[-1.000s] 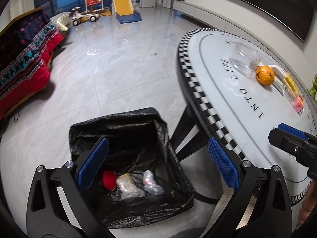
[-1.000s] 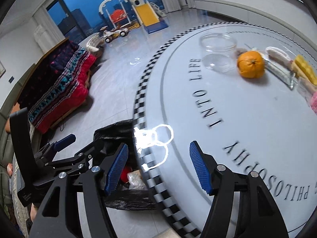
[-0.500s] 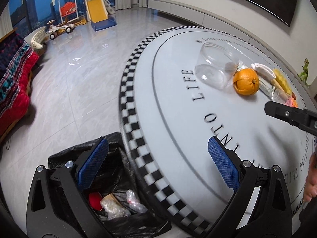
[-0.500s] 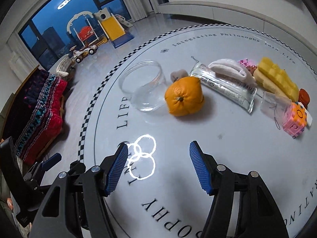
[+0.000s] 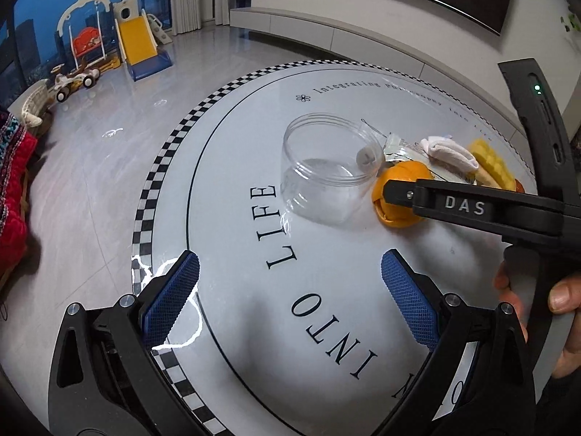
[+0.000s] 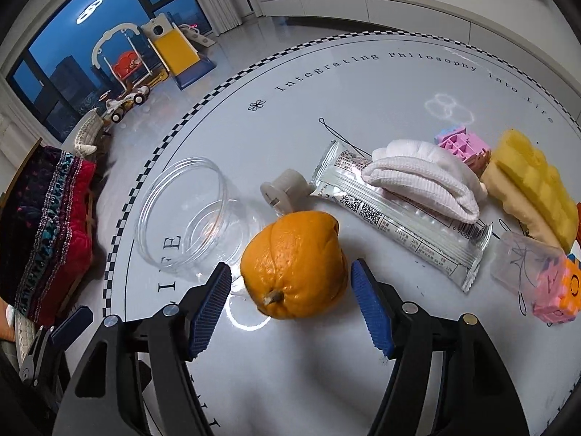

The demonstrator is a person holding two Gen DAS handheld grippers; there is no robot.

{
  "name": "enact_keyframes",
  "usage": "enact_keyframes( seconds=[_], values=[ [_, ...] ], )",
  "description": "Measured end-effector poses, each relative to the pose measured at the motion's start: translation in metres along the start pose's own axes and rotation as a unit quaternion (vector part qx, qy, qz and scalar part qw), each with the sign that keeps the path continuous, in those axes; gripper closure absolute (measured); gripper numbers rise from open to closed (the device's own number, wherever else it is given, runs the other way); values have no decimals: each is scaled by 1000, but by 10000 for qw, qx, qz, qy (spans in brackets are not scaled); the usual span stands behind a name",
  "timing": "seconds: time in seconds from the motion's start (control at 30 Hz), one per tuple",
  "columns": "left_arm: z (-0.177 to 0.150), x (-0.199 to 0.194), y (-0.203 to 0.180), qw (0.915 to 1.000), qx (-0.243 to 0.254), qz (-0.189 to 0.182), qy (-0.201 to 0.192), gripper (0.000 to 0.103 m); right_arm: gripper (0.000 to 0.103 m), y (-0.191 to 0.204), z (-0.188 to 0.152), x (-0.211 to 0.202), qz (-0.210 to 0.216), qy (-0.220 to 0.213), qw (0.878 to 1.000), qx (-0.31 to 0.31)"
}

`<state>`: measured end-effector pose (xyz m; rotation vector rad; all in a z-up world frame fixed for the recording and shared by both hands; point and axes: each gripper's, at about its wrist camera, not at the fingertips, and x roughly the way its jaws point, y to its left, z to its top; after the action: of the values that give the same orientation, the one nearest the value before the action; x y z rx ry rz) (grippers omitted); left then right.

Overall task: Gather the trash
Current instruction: 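Grasp the orange with the right tool while the left tool grasps the clear plastic jar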

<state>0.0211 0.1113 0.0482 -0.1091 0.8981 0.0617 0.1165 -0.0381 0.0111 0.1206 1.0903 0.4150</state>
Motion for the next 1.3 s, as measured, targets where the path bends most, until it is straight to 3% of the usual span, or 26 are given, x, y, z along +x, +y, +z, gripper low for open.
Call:
enact_keyframes(
  seconds=[0.23,0.3,0.37,0.6,0.67,0.93,1.0,1.1,1.13,1.23,1.3],
  values=[
    [8,11,-9,9999,146,-27,27,6,34,-6,5,12,200,211,9994,160],
    [12,13,-10,9999,147,-28,33,6,46,-3,5,14,213,207,9995,101],
    [15,12,-11,9998,147,-88,34,6,51,-4,4,9,208,129,9997,54],
    [37,11,-33,9983,498,-130,-290,10,52,-35,-1,-11,162,22,9991,381],
    [43,19,-42,9972,710,-89,-236,18,52,-46,-3,-17,178,0,9984,535],
    [57,58,-72,9881,1531,155,63,35,51,-66,-3,-41,298,-197,9965,762],
    [56,71,-78,9844,1721,275,232,53,51,-68,-4,-43,320,-209,9964,758],
    [53,82,-78,9830,1767,354,364,71,51,-65,-7,-45,327,-219,9966,725],
    [52,83,-76,9840,1712,271,418,82,51,-64,-8,-45,324,-220,9967,708],
    [49,80,-68,9876,1494,145,468,91,51,-62,-11,-47,308,-226,9971,655],
    [43,77,-65,9895,1340,146,531,91,51,-60,-14,-48,303,-222,9974,616]
  ],
)
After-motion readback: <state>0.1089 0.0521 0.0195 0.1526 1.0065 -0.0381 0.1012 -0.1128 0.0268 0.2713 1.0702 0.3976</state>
